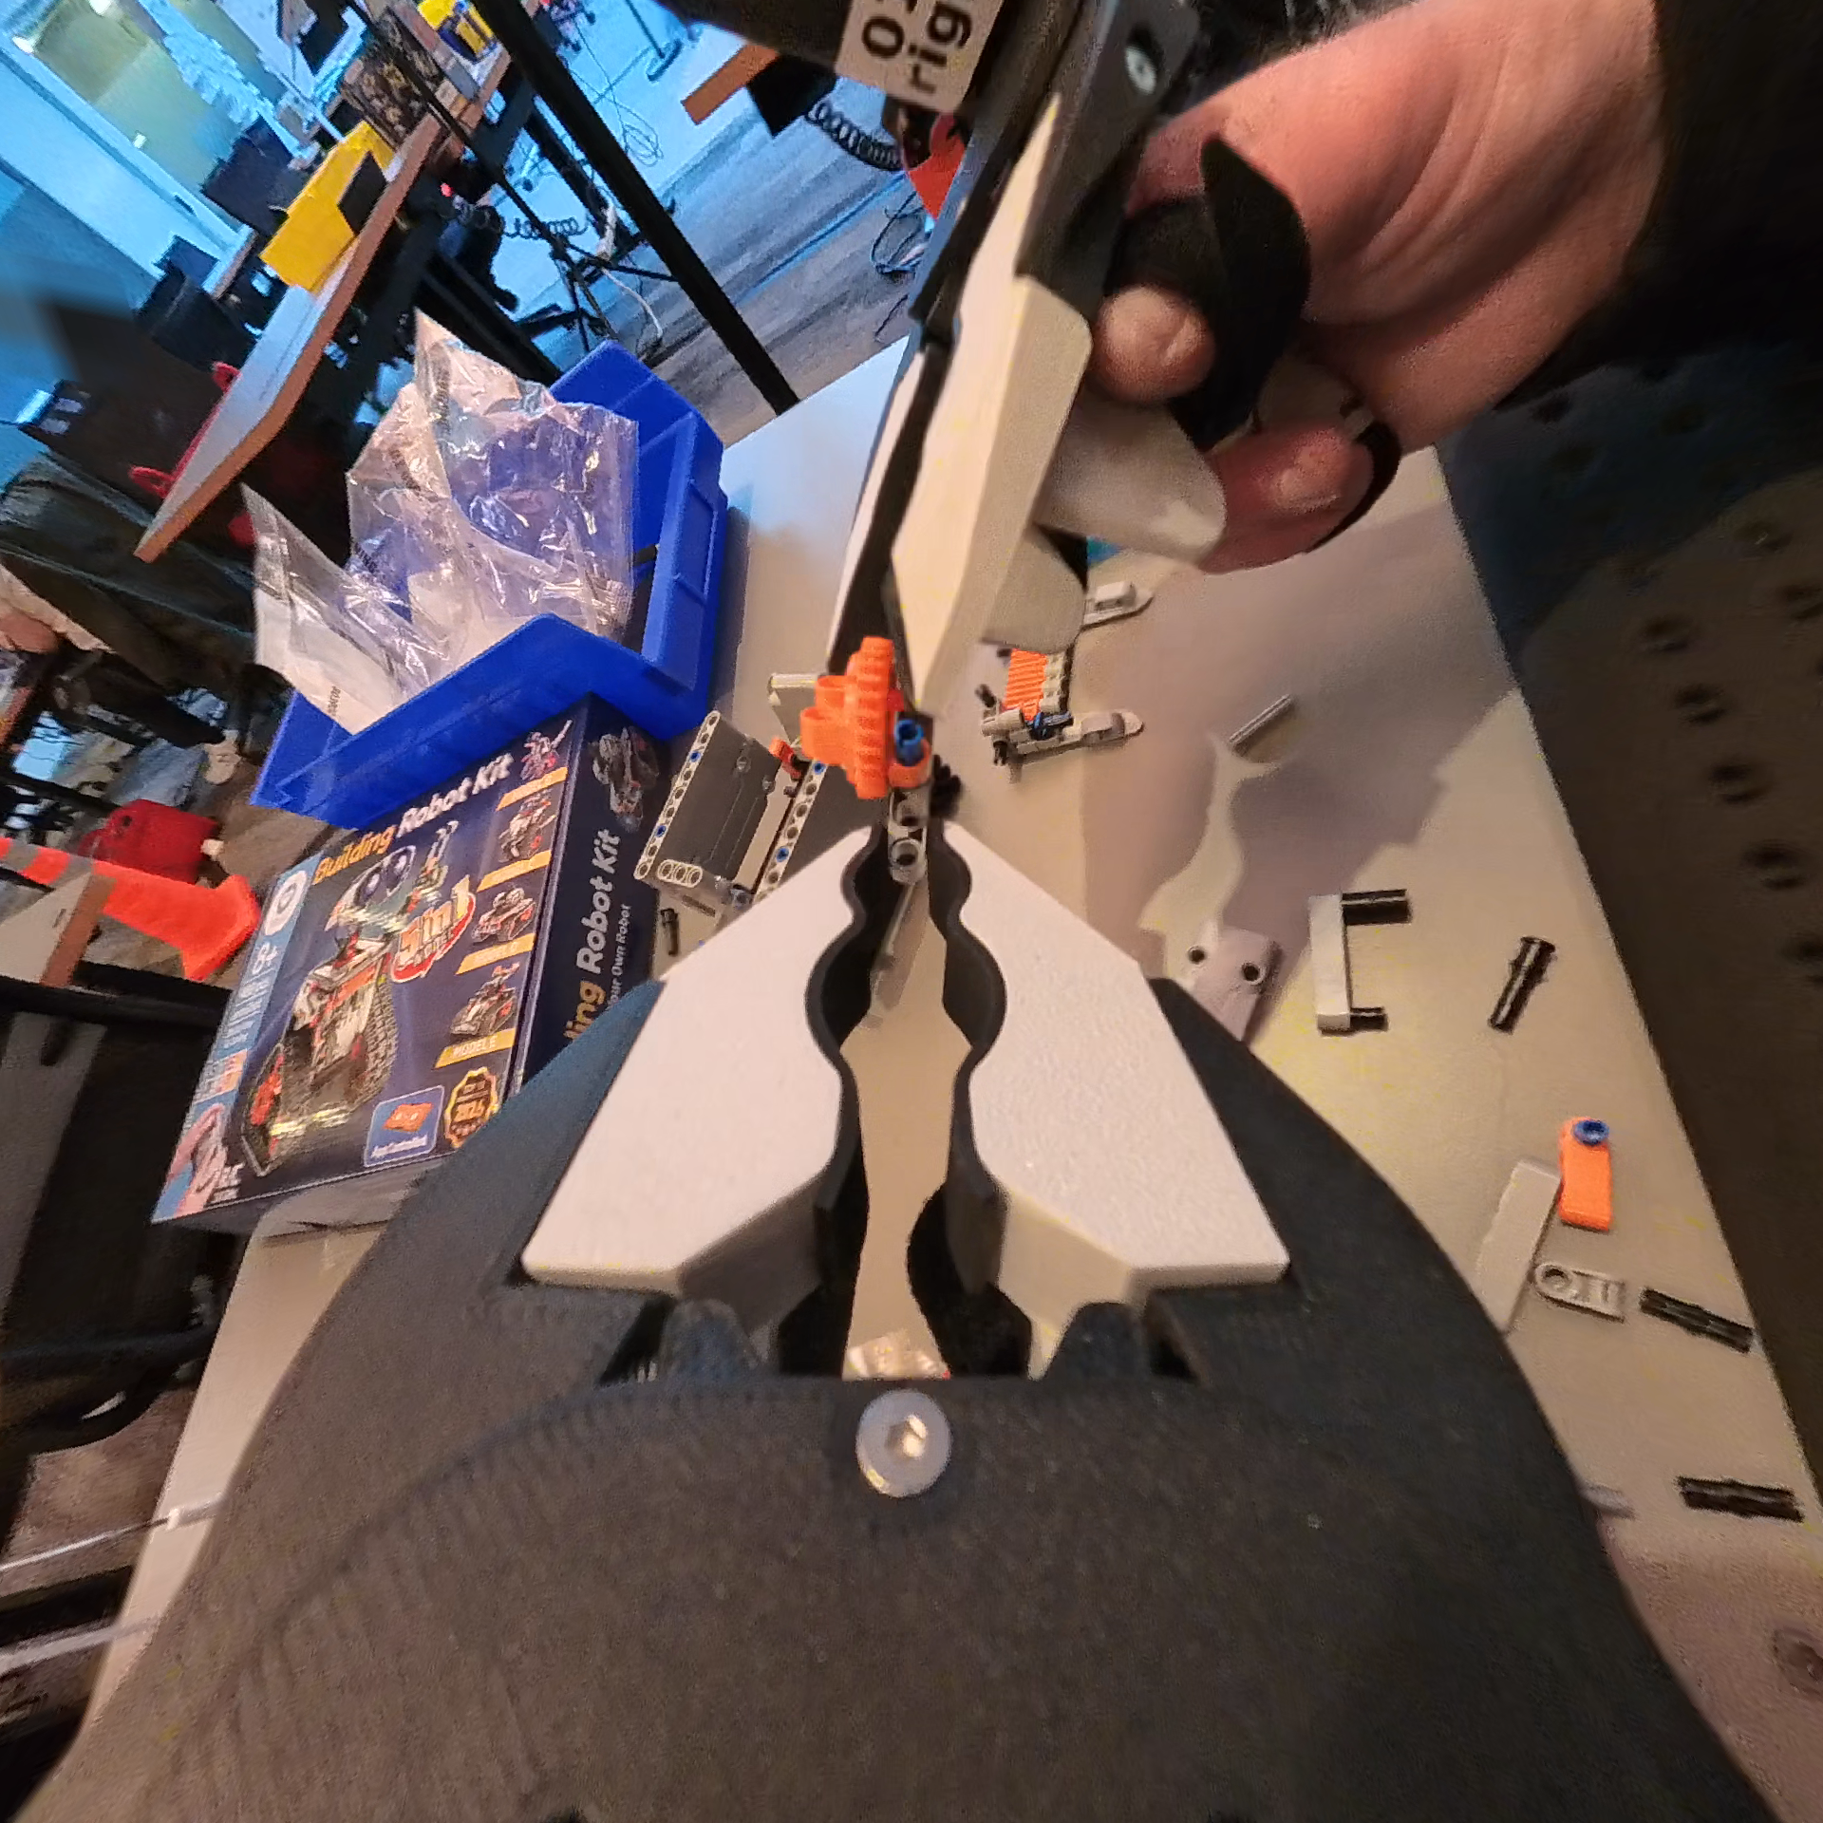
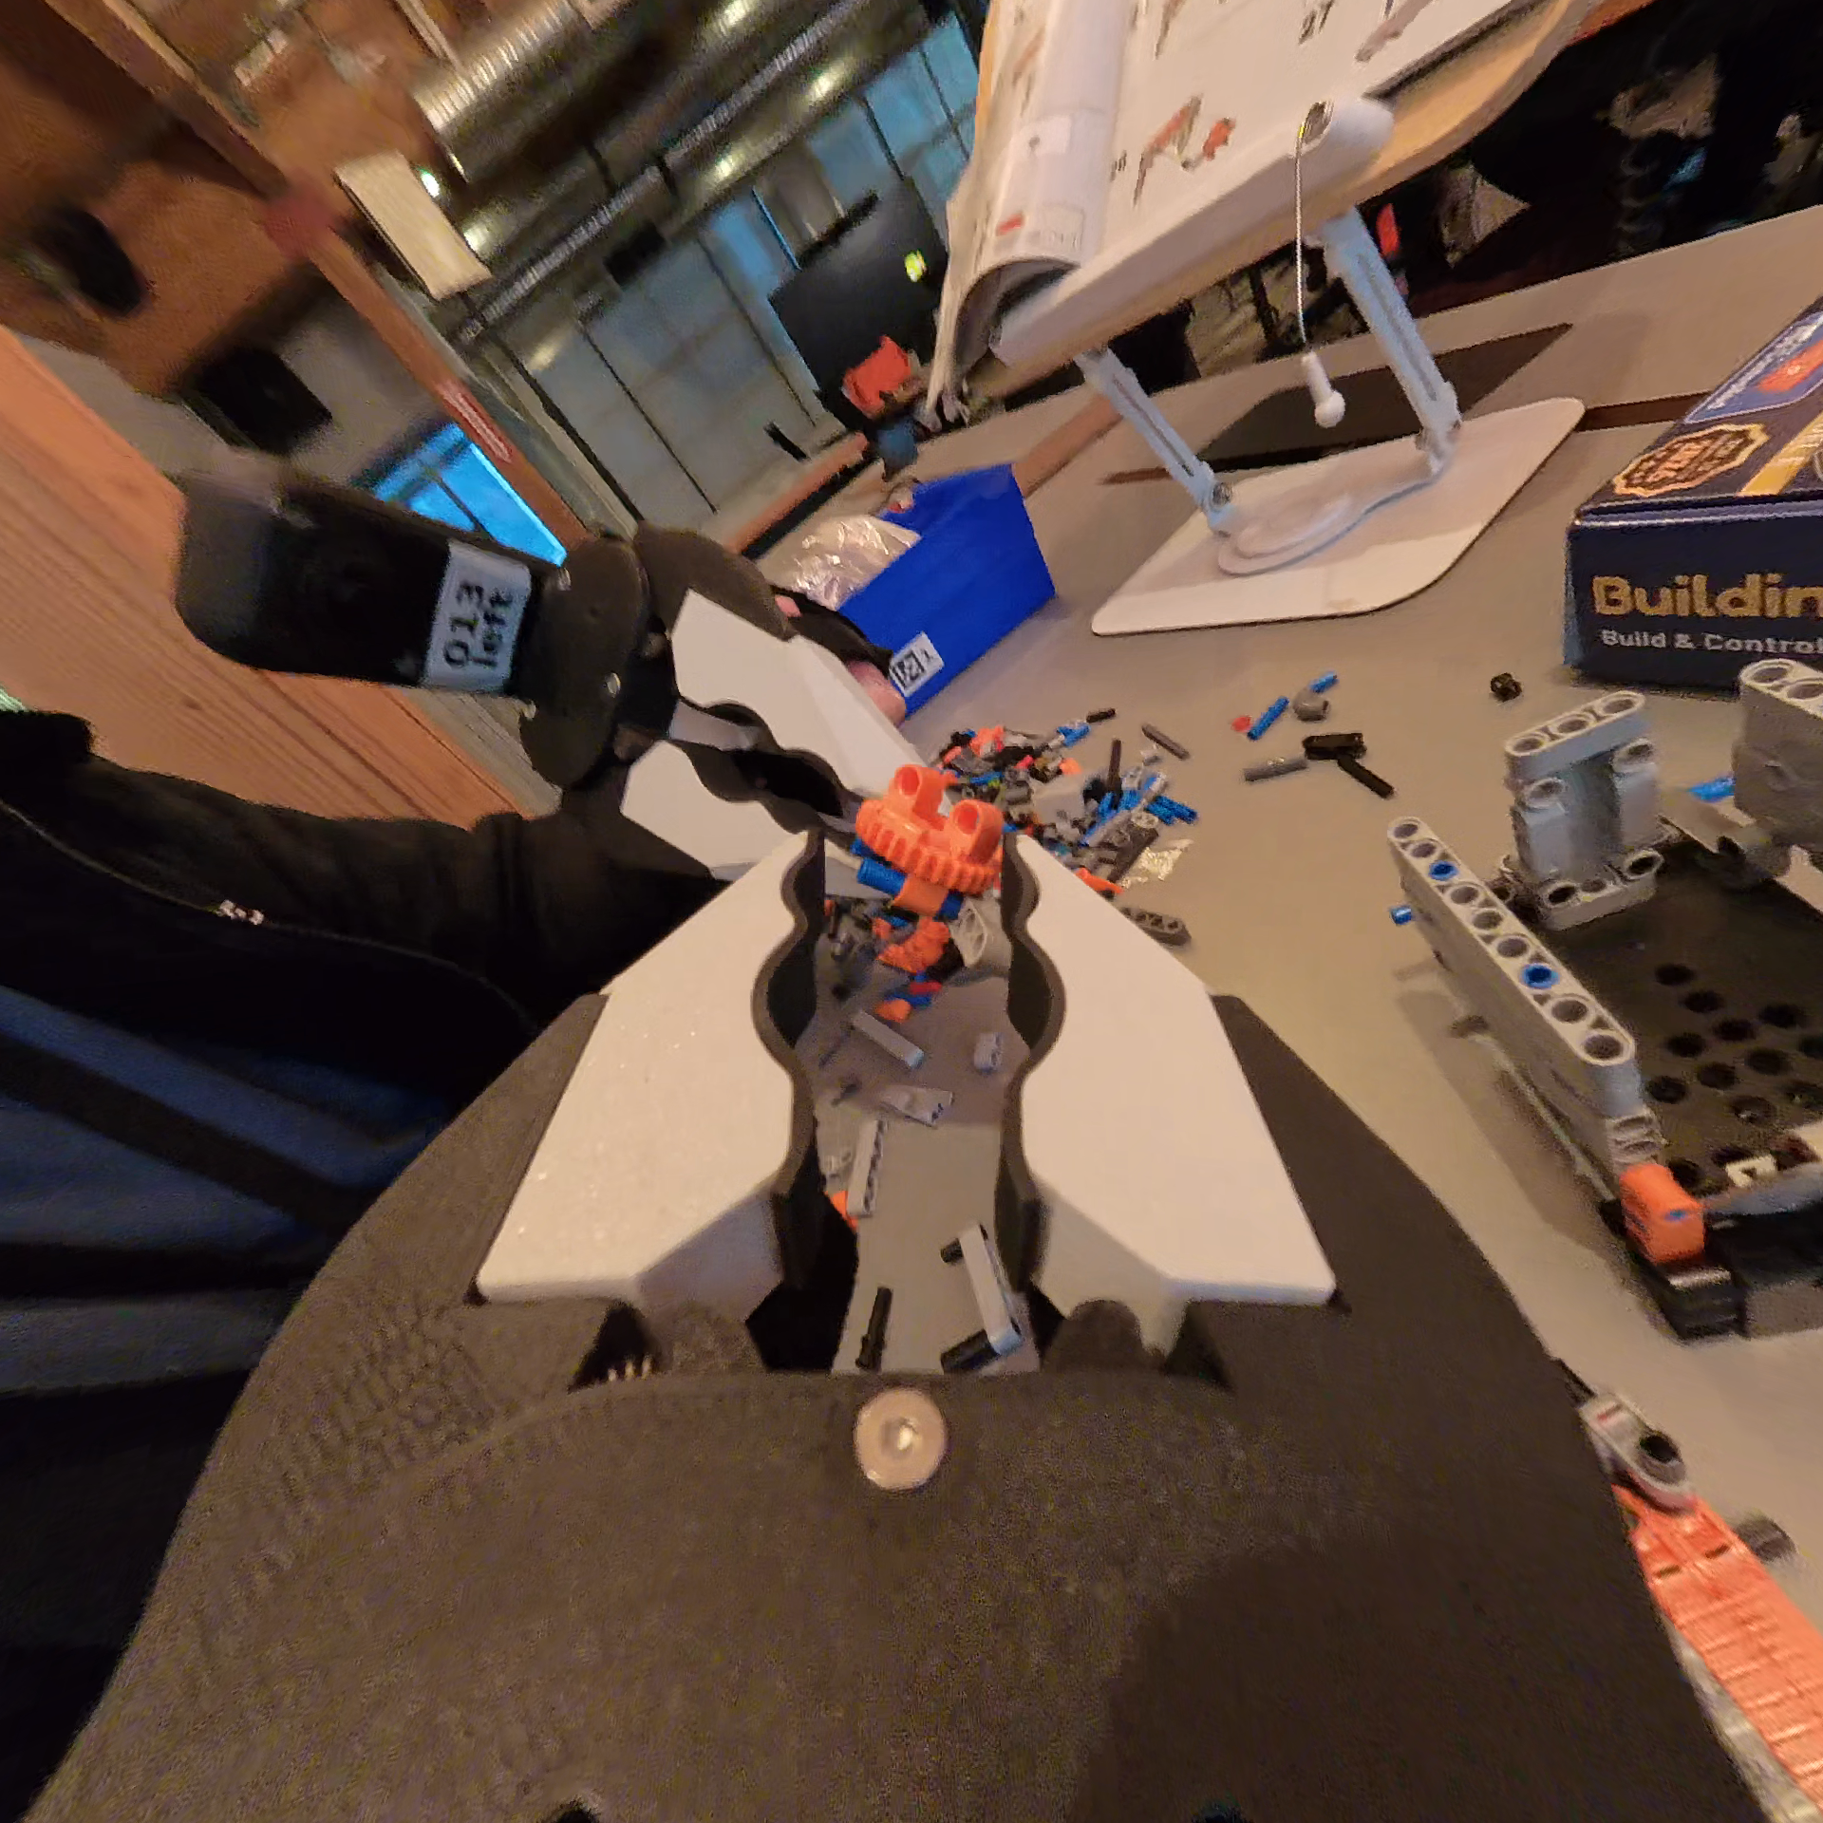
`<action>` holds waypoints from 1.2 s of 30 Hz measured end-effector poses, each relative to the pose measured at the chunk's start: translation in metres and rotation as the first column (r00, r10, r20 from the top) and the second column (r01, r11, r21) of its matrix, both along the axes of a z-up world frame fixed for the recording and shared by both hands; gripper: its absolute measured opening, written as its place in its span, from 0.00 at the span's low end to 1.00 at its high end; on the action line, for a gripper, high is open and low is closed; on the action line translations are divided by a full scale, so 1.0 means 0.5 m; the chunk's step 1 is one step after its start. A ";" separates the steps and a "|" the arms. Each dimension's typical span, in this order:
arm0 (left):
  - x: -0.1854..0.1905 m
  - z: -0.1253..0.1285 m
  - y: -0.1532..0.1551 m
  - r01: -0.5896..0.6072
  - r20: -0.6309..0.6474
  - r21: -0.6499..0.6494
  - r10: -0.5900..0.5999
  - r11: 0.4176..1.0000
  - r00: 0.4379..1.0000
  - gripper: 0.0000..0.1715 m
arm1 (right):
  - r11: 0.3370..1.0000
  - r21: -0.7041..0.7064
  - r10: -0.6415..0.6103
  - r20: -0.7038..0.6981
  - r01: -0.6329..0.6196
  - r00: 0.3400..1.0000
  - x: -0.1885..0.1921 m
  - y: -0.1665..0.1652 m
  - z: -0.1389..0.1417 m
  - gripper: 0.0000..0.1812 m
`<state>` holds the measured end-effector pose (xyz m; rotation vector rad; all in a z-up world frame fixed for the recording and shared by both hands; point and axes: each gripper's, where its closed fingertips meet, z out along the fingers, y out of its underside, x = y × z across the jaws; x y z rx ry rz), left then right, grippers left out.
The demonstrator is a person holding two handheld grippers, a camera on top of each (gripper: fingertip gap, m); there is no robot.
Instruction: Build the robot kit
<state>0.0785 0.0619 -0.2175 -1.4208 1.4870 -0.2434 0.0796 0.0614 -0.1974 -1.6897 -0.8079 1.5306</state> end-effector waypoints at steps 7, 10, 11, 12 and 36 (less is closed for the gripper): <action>0.003 0.002 0.002 -0.013 -0.001 0.034 0.013 0.999 1.000 0.03 | 0.999 -0.026 -0.020 -0.014 0.020 1.000 0.016 0.011 -0.004 0.16; 0.006 0.005 0.001 -0.017 -0.004 0.073 0.018 0.997 1.000 0.03 | 0.998 -0.064 -0.009 -0.049 0.006 0.999 0.020 0.013 -0.005 0.17; 0.008 0.008 0.000 -0.017 0.004 0.076 0.017 0.997 1.000 0.03 | 0.997 -0.075 -0.001 -0.063 -0.003 0.998 0.022 0.012 -0.005 0.18; 0.008 0.010 0.000 -0.021 0.007 0.078 0.020 0.997 1.000 0.03 | 0.996 -0.089 0.004 -0.077 -0.011 0.997 0.025 0.012 -0.006 0.19; 0.012 0.005 0.011 -0.071 -0.098 0.261 0.099 0.963 0.990 0.03 | 0.993 -0.098 0.053 -0.085 -0.061 0.995 0.028 -0.003 -0.011 0.13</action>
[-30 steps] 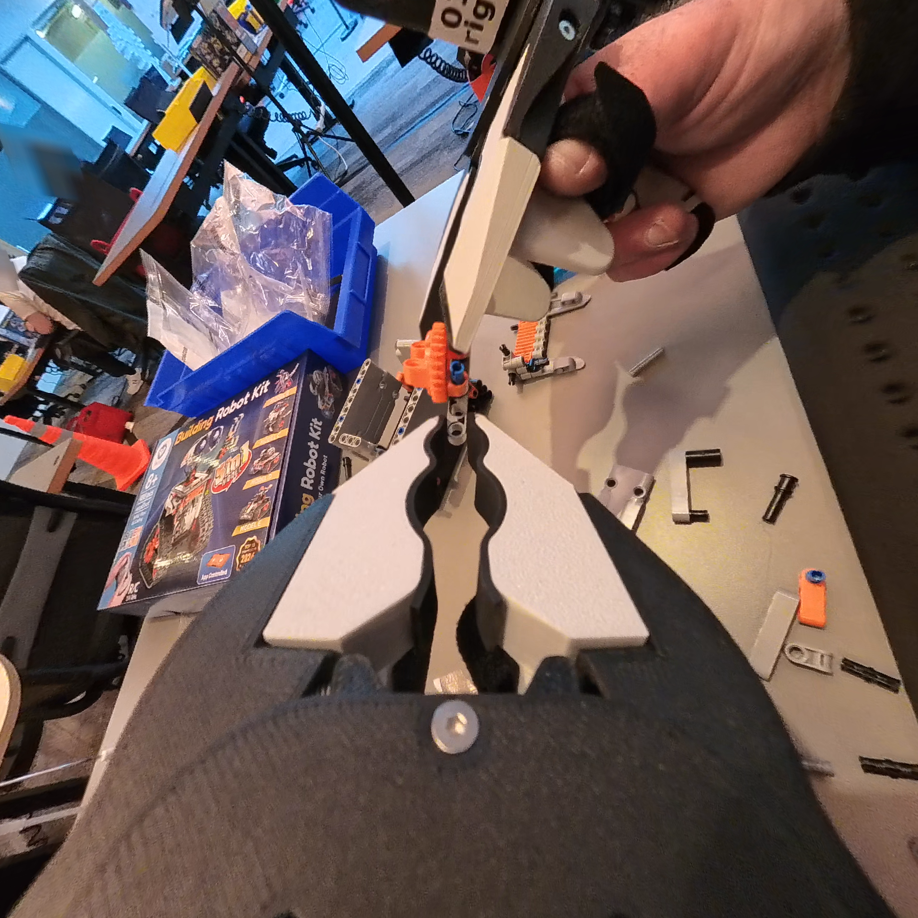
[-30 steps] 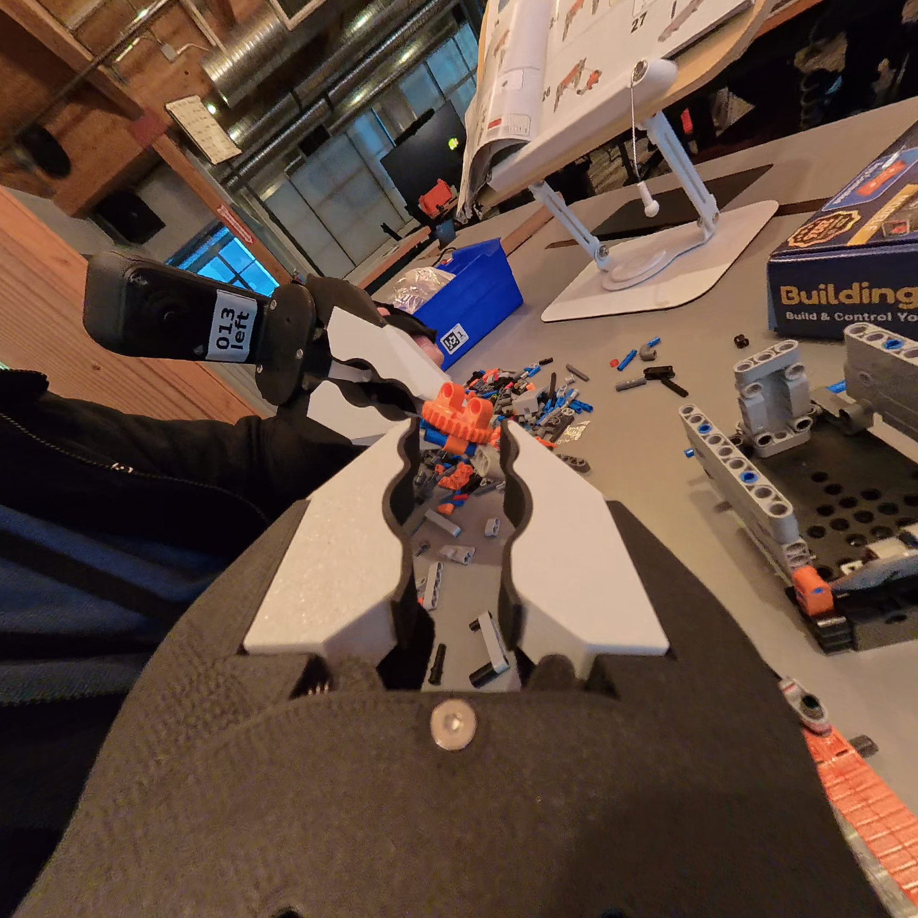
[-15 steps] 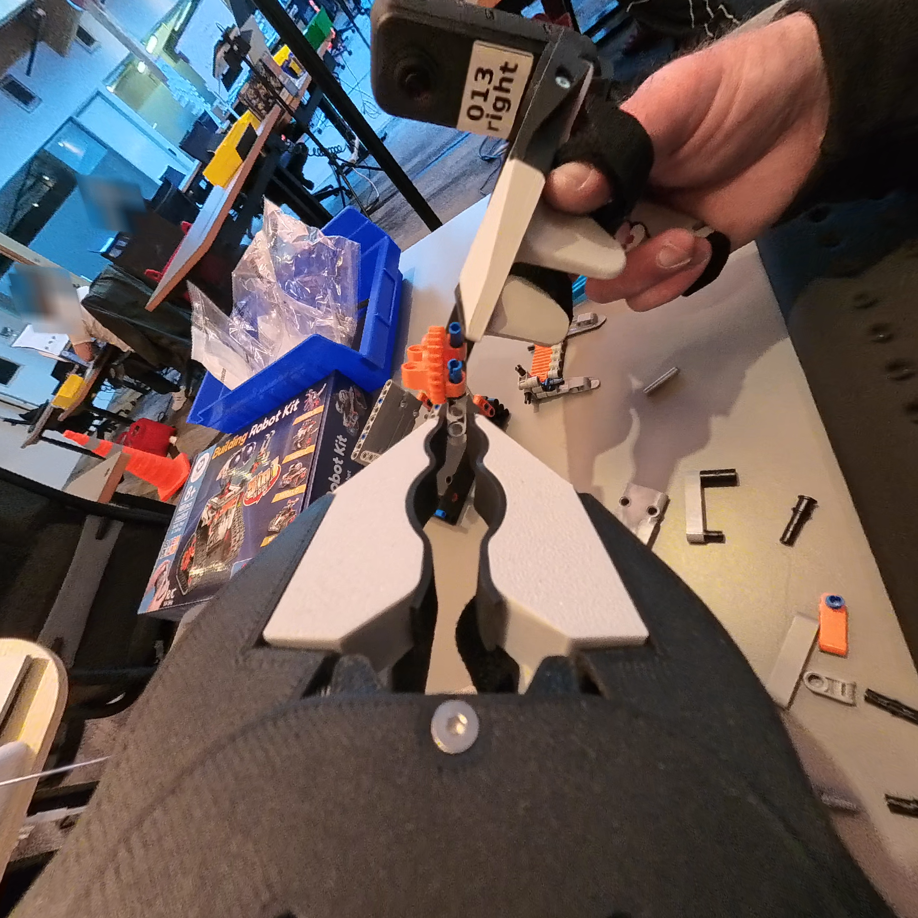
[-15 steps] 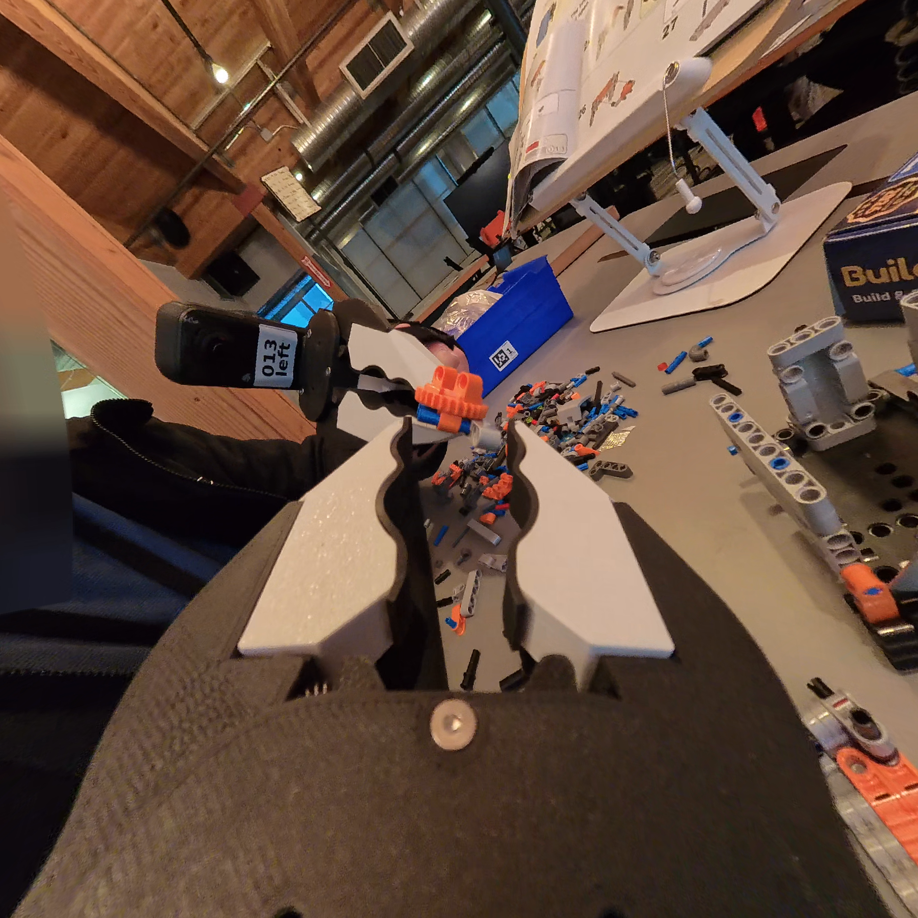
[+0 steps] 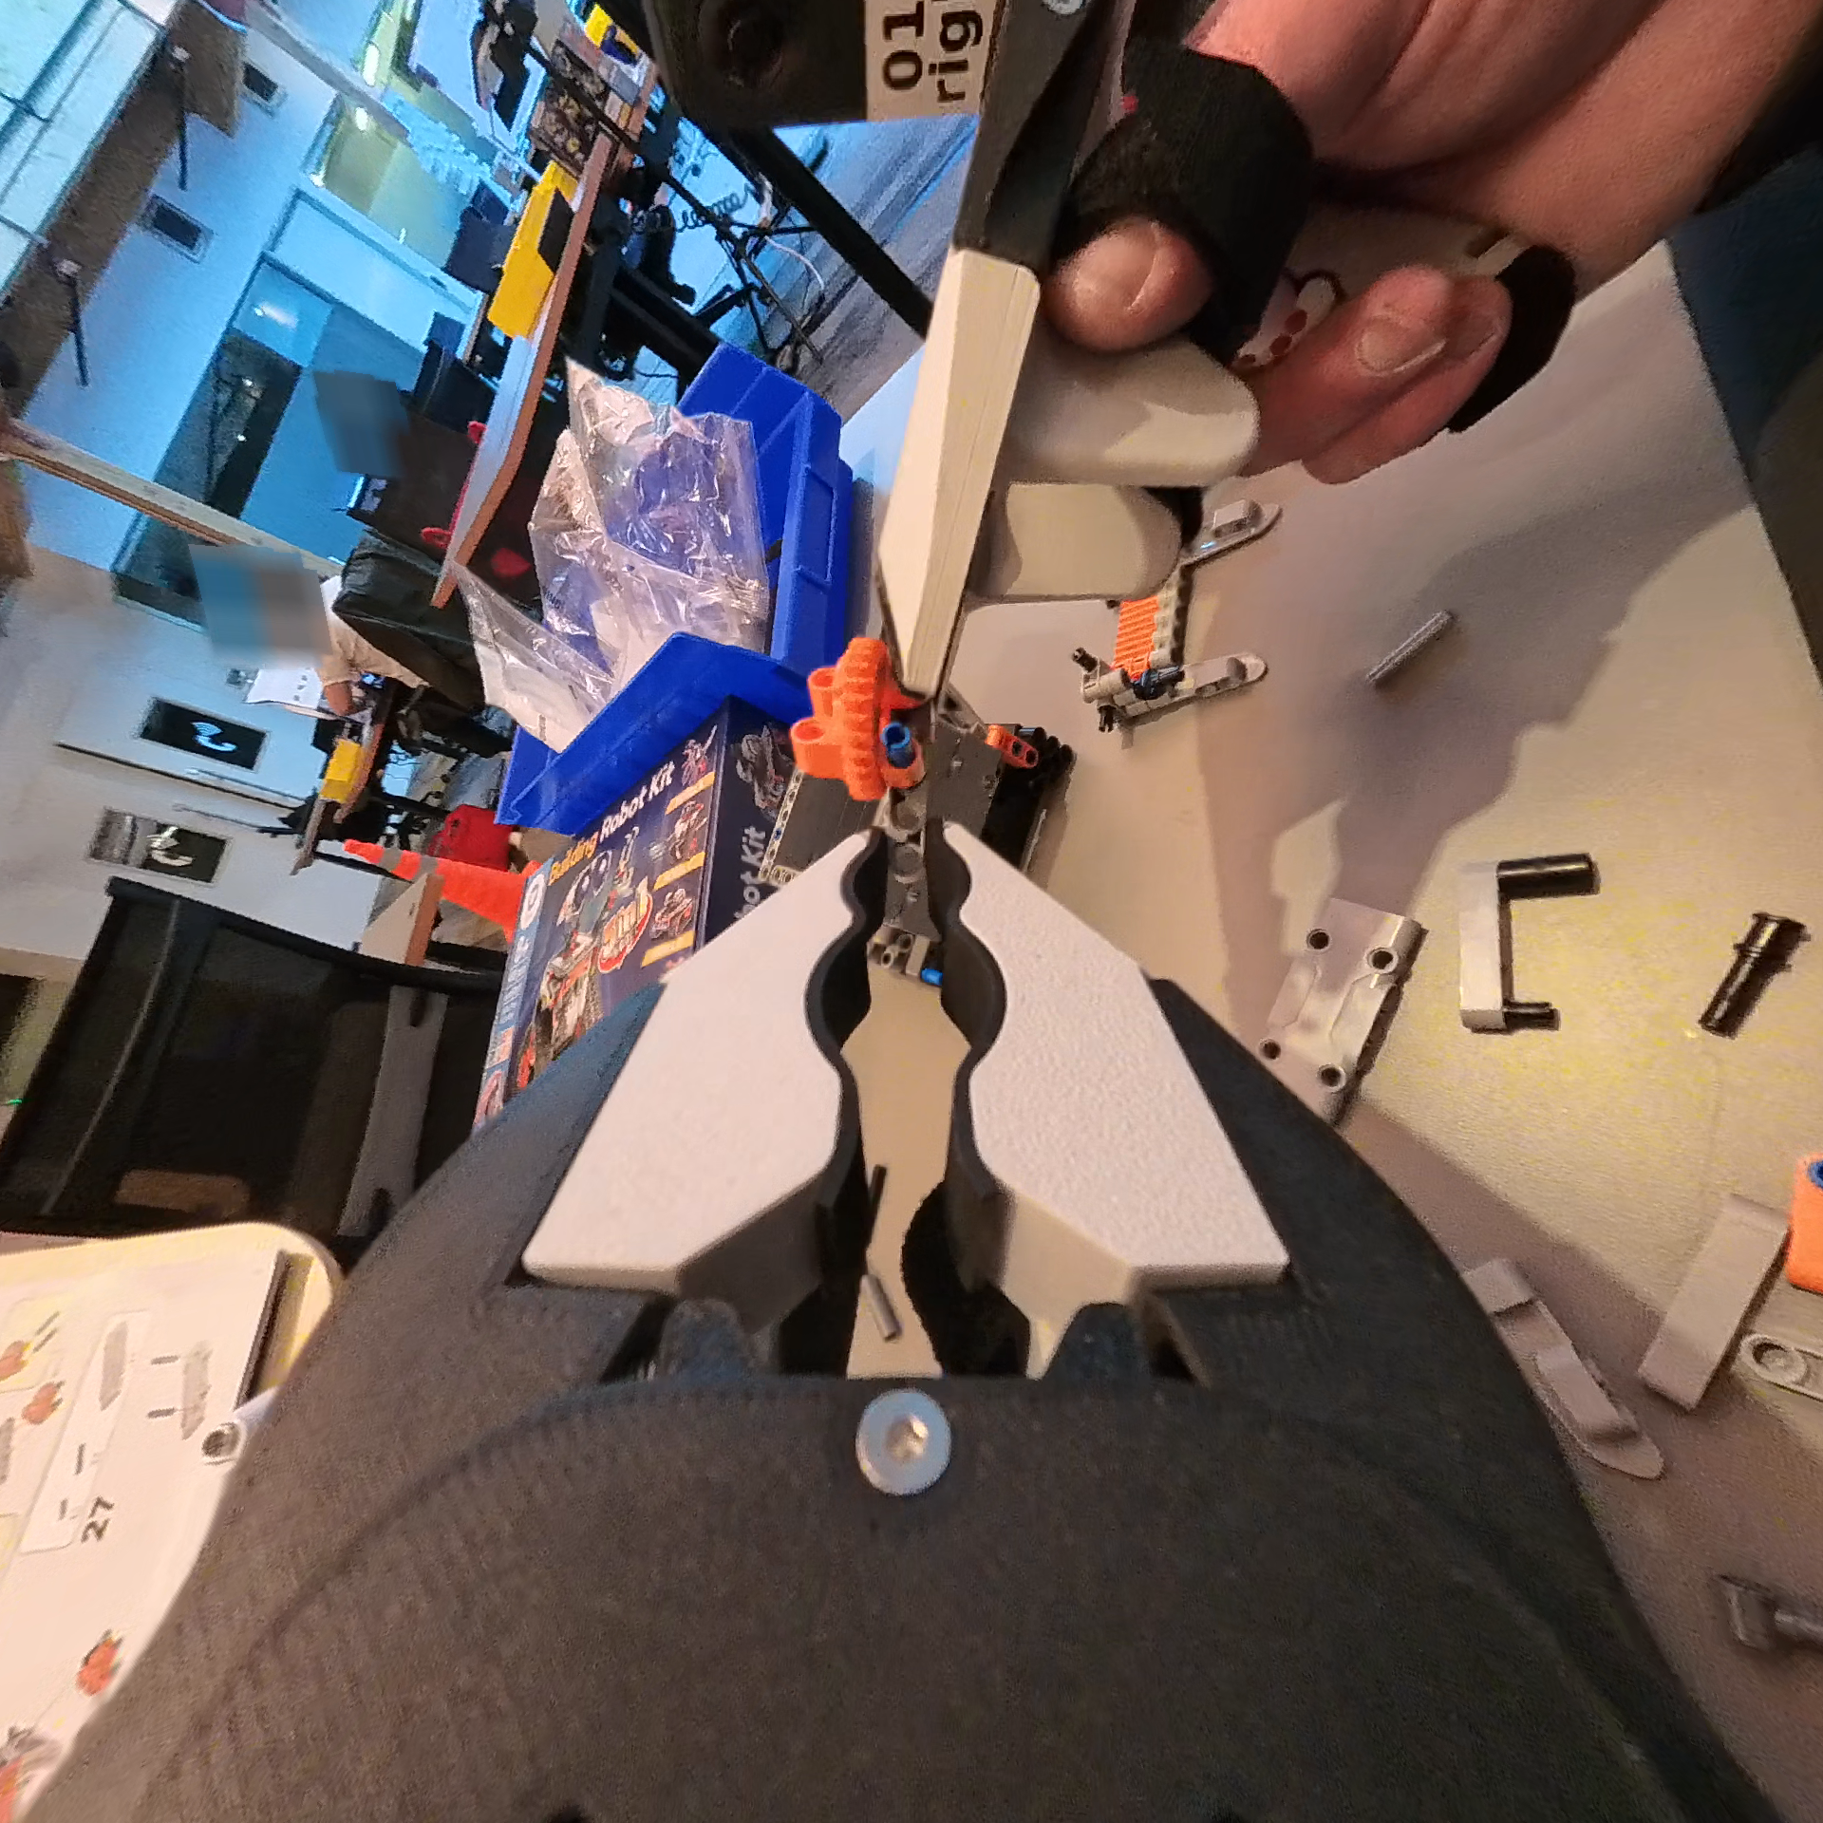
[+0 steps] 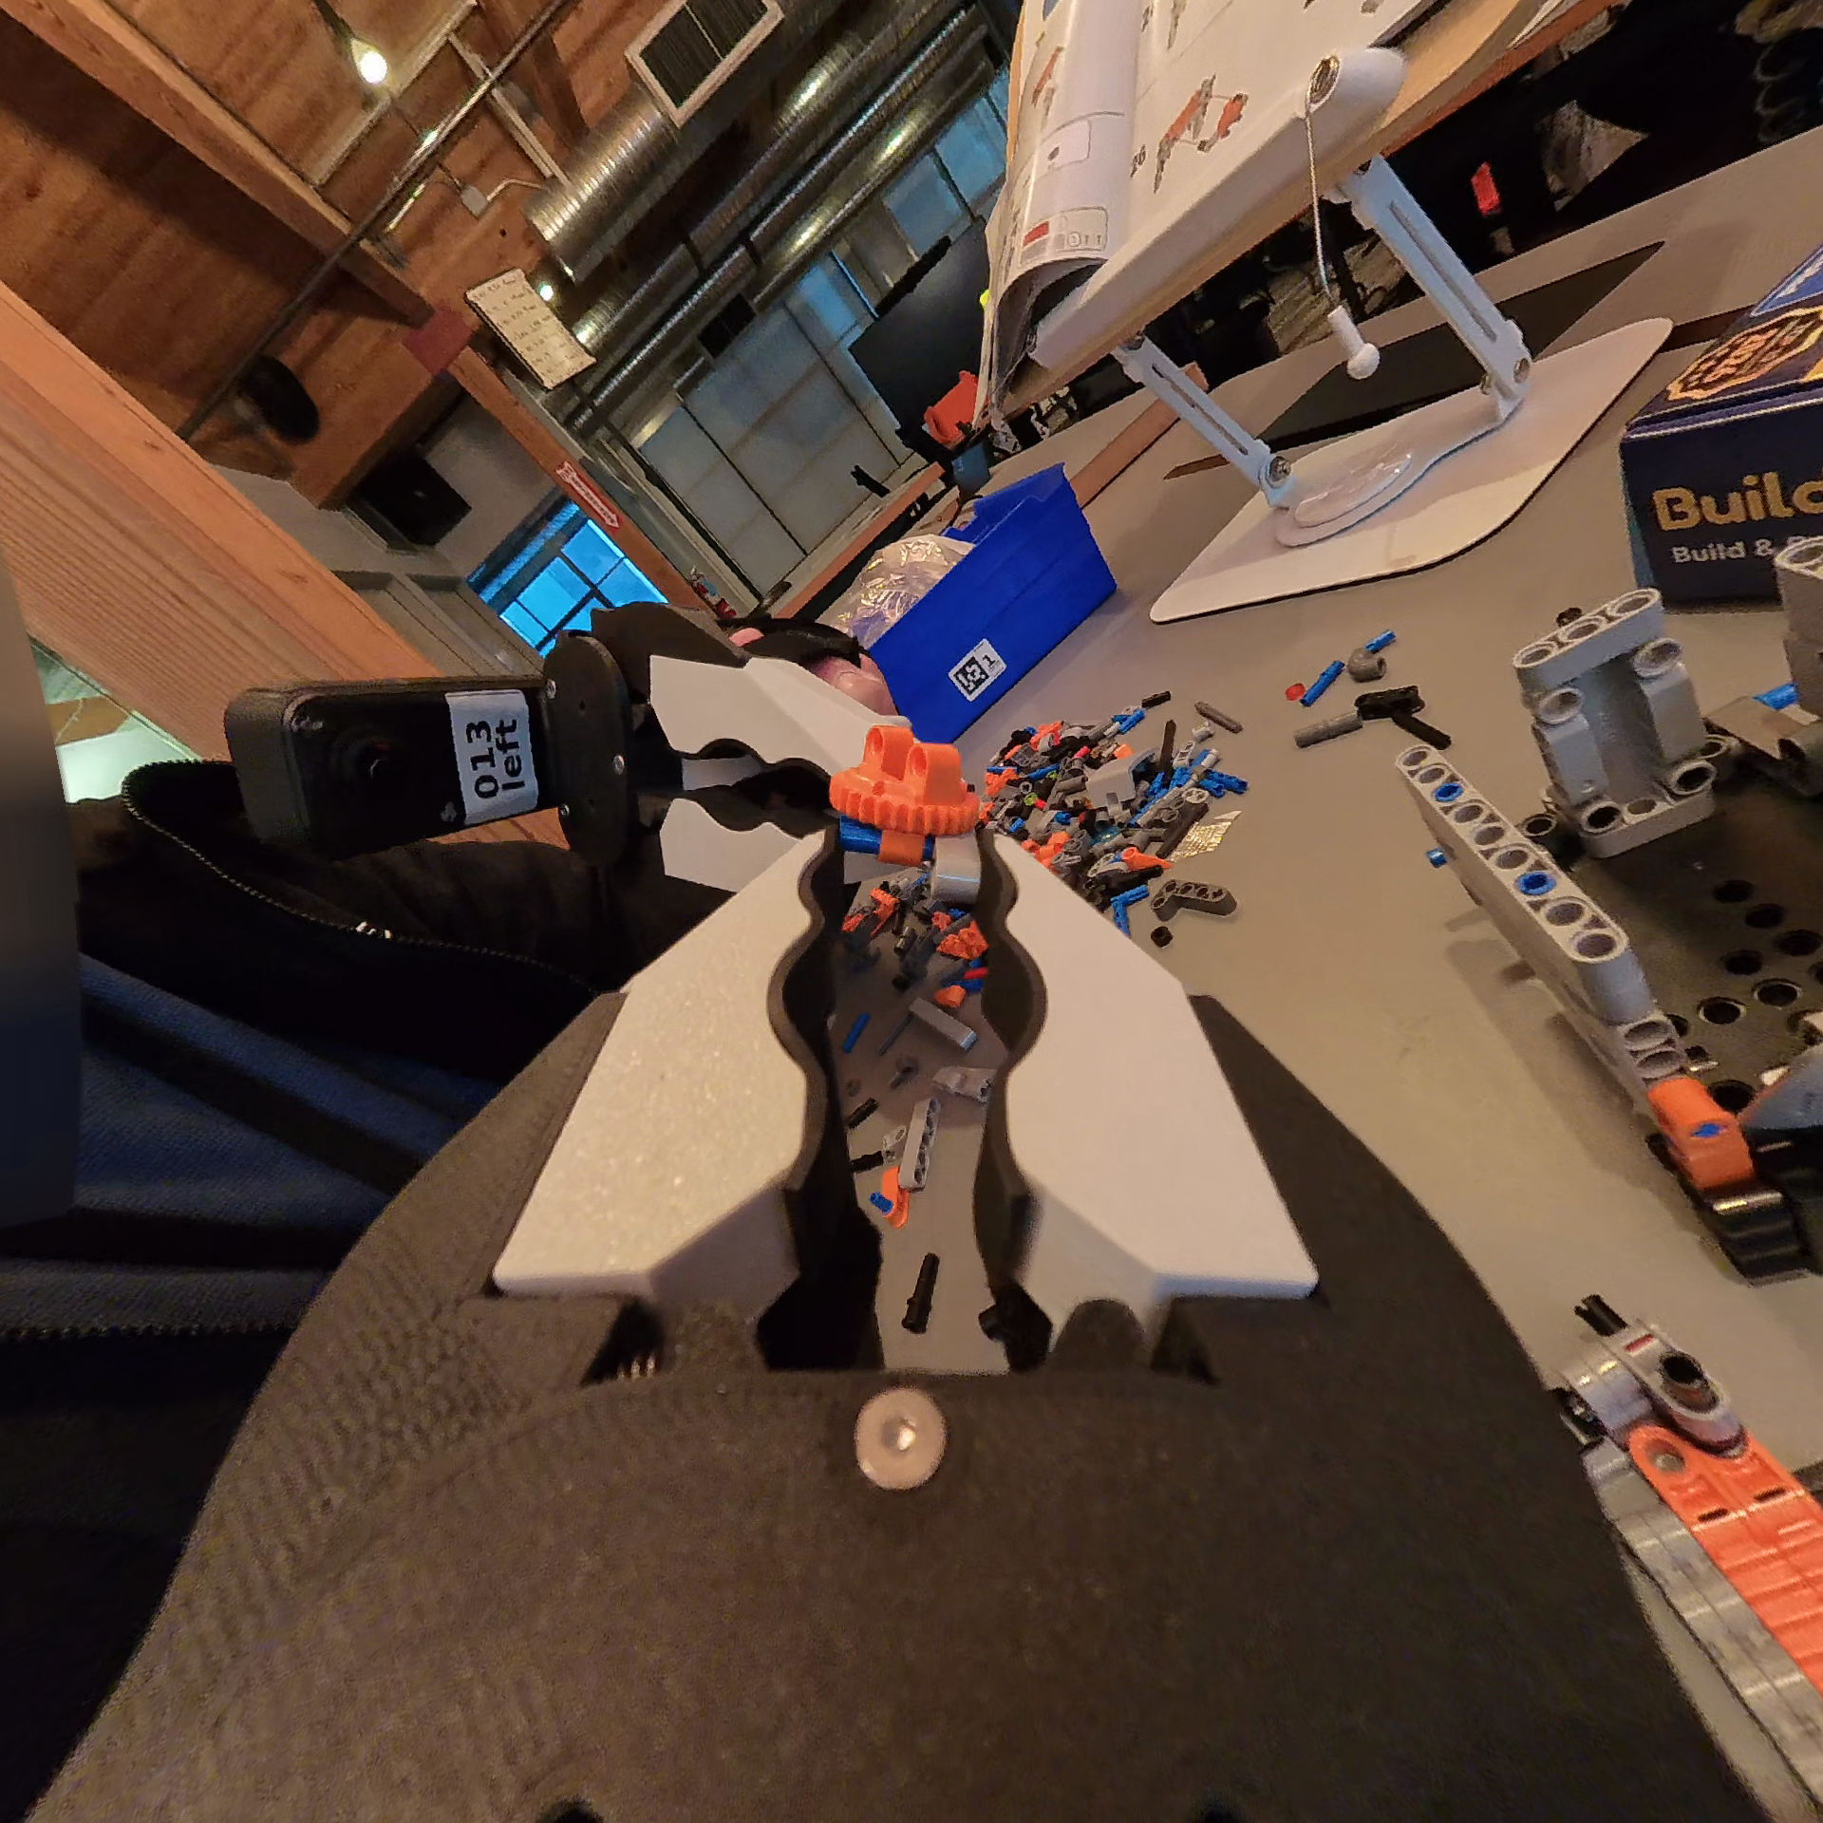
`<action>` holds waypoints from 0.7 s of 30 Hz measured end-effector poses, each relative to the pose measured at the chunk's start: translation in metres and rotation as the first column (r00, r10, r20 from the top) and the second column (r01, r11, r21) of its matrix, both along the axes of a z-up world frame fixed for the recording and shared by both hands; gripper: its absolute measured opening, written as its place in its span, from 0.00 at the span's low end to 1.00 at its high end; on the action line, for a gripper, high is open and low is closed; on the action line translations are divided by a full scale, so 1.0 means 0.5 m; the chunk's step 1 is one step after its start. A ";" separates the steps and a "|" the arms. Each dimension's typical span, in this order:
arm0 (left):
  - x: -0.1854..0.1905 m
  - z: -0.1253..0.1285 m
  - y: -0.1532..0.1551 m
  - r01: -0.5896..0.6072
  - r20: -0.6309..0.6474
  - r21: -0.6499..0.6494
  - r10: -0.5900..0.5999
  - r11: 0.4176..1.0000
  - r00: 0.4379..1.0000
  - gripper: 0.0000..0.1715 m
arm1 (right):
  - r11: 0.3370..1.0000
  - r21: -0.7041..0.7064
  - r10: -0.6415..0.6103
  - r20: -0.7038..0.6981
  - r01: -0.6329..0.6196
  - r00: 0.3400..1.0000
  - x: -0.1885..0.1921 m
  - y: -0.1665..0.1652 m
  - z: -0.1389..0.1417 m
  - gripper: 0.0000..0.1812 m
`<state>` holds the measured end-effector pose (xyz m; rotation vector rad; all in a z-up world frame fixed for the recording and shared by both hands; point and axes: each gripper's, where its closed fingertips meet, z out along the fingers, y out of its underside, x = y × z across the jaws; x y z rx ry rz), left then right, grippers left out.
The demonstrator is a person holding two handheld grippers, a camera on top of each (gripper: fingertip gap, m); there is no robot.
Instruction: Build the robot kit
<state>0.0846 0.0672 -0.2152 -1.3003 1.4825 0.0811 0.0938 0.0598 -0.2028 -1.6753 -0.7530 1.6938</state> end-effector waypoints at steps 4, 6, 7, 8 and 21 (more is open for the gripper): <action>0.003 -0.008 0.001 -0.018 -0.041 0.030 0.020 0.999 0.999 0.03 | 1.000 0.010 -0.005 0.019 0.005 1.000 0.001 0.004 -0.007 0.13; 0.000 -0.012 0.012 -0.043 -0.034 0.007 0.044 0.999 0.998 0.03 | 1.000 0.009 -0.029 0.027 0.029 0.999 -0.002 0.011 -0.012 0.13; -0.003 -0.013 0.016 -0.056 -0.034 -0.001 0.056 0.998 0.998 0.03 | 0.999 0.004 -0.036 0.026 0.036 0.999 -0.004 0.013 -0.012 0.14; -0.003 -0.011 0.019 -0.065 -0.033 0.013 0.065 0.998 0.997 0.03 | 0.999 -0.013 -0.029 -0.002 0.029 1.000 -0.005 0.011 -0.006 0.15; 0.011 0.001 0.002 -0.074 -0.067 0.082 0.079 0.994 0.995 0.03 | 0.996 0.068 -0.061 0.034 0.059 0.998 -0.031 -0.004 -0.006 0.13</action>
